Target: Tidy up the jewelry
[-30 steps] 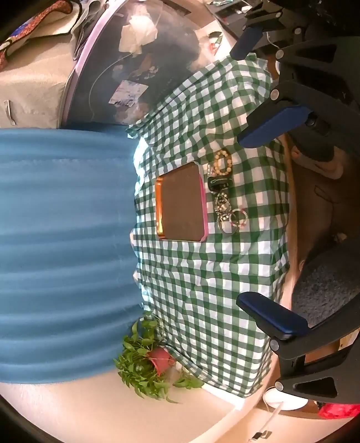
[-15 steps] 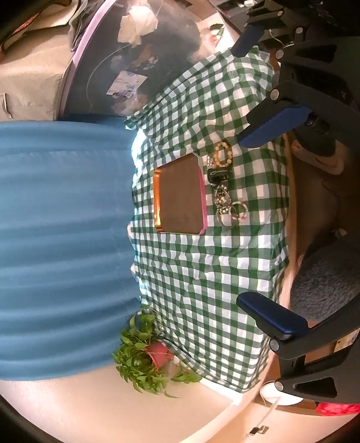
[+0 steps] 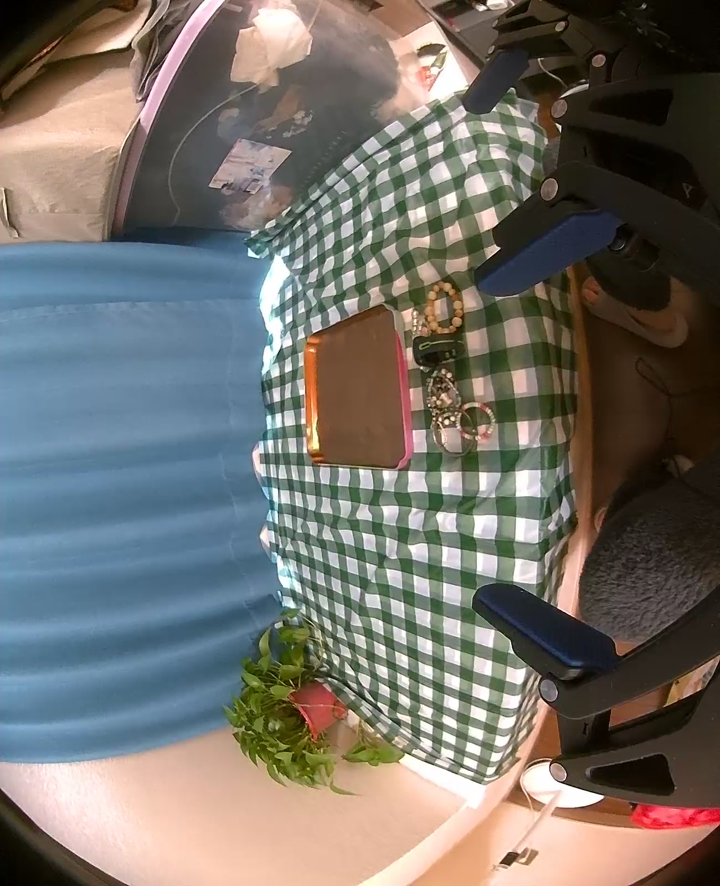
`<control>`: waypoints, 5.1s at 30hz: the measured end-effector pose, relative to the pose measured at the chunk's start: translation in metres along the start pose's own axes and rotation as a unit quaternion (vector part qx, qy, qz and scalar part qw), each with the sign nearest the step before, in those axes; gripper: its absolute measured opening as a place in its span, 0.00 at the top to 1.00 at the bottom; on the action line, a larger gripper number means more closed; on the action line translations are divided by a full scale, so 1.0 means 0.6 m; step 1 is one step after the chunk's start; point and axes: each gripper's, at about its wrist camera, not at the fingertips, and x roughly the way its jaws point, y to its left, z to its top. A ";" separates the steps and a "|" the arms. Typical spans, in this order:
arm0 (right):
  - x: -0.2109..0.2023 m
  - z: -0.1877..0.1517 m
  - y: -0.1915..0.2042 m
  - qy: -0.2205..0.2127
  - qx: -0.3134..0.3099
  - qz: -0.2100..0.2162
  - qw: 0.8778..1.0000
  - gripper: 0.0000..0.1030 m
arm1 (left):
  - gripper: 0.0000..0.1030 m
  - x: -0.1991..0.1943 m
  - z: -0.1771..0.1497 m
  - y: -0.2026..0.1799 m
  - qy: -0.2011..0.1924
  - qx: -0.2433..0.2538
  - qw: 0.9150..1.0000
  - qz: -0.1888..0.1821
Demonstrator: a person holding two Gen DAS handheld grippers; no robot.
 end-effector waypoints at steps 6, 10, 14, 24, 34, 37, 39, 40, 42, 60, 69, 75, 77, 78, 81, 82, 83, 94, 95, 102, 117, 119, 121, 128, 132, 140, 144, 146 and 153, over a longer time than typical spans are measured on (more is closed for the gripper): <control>0.003 -0.005 0.000 0.002 0.001 0.001 1.000 0.00 | 0.00 -0.001 -0.004 0.001 -0.001 0.000 1.000 -0.001; 0.003 -0.003 -0.001 0.001 0.000 0.001 1.000 0.00 | 0.00 -0.001 -0.001 -0.002 0.000 0.001 1.000 0.000; 0.003 -0.002 -0.001 0.004 0.002 0.001 1.000 0.00 | 0.00 -0.001 -0.001 -0.002 0.000 0.001 1.000 0.000; 0.004 -0.007 -0.003 0.004 0.003 0.002 1.000 0.00 | 0.00 0.001 -0.001 -0.002 0.002 0.001 1.000 0.002; 0.006 -0.007 -0.003 0.006 0.004 0.002 1.000 0.00 | 0.00 0.001 0.000 -0.004 0.002 0.002 1.000 0.001; 0.006 -0.006 -0.004 0.007 0.004 0.002 1.000 0.00 | 0.00 0.001 0.001 -0.004 0.003 0.002 1.000 0.002; 0.006 -0.005 -0.004 0.007 0.004 0.002 1.000 0.00 | 0.00 0.003 0.001 -0.004 0.004 0.003 1.000 0.001; 0.008 -0.007 -0.005 0.008 0.004 0.002 1.000 0.00 | 0.00 0.000 0.001 -0.005 0.004 0.003 1.000 0.002; 0.007 -0.006 -0.005 0.008 0.004 0.002 1.000 0.00 | 0.00 0.002 0.001 -0.004 0.004 0.003 1.000 0.002; 0.050 -0.027 -0.002 0.034 0.005 0.001 0.999 0.00 | 0.00 0.040 -0.023 0.006 0.027 0.006 1.000 0.009; 0.145 -0.014 -0.007 0.081 0.003 -0.001 0.997 0.00 | 0.00 0.156 -0.014 -0.004 0.079 0.002 0.997 0.005; 0.237 -0.013 -0.008 0.104 -0.016 0.005 0.994 0.01 | 0.00 0.271 -0.017 0.006 0.111 -0.032 0.993 -0.030; 0.274 -0.017 -0.016 0.114 -0.019 0.013 0.993 0.01 | 0.00 0.302 -0.019 0.015 0.109 -0.047 0.992 -0.045; 0.288 -0.017 -0.022 0.115 -0.017 0.018 0.993 0.01 | 0.00 0.317 -0.024 0.026 0.101 -0.055 0.992 -0.053; 0.324 -0.022 -0.048 0.087 0.001 0.041 0.995 0.05 | 0.00 0.352 -0.024 0.044 0.081 -0.053 0.992 -0.079; 0.333 -0.023 -0.057 0.075 0.006 0.045 0.996 0.06 | 0.00 0.367 -0.019 0.043 0.082 -0.047 0.993 -0.073; 0.342 -0.022 -0.065 0.063 0.009 0.051 0.997 0.06 | 0.00 0.383 -0.016 0.042 0.088 -0.037 0.994 -0.061; 0.444 0.001 -0.067 0.134 0.041 0.131 0.982 0.25 | 0.32 0.498 -0.024 0.038 0.145 0.023 0.986 -0.080; 0.452 0.006 -0.061 0.144 0.048 0.151 0.977 0.35 | 0.32 0.504 -0.023 0.038 0.147 0.019 0.985 -0.085; 0.457 0.021 -0.006 0.124 -0.014 0.160 0.979 0.38 | 0.33 0.536 -0.008 0.040 0.140 0.023 0.985 -0.101; 0.504 0.015 -0.015 0.149 0.005 0.147 0.978 0.38 | 0.33 0.546 -0.006 0.035 0.144 0.008 0.976 -0.164; 0.504 0.015 -0.015 0.148 0.004 0.148 0.978 0.38 | 0.33 0.553 -0.010 0.038 0.142 0.004 0.976 -0.164; 0.503 0.016 -0.012 0.147 0.002 0.148 0.978 0.38 | 0.33 0.558 -0.008 0.036 0.143 0.008 0.976 -0.161; 0.501 0.020 0.001 0.139 -0.008 0.142 0.980 0.45 | 0.38 0.558 -0.008 0.025 0.136 0.029 0.980 -0.145; 0.504 0.020 0.007 0.141 -0.020 0.124 0.982 0.78 | 0.38 0.552 -0.007 0.029 0.136 0.021 0.980 -0.144; 0.482 0.034 0.002 0.119 -0.028 0.124 0.985 0.83 | 0.38 0.515 0.009 0.022 0.118 0.043 0.984 -0.128; 0.464 0.040 -0.003 0.112 -0.029 0.127 0.985 0.83 | 0.38 0.498 0.021 0.020 0.110 0.047 0.986 -0.115; 0.455 0.041 -0.006 0.107 -0.030 0.125 0.986 0.83 | 0.38 0.490 0.023 0.019 0.108 0.049 0.987 -0.110; 0.418 0.044 -0.020 0.089 -0.027 0.122 0.988 0.83 | 0.38 0.460 0.036 0.012 0.097 0.050 0.991 -0.080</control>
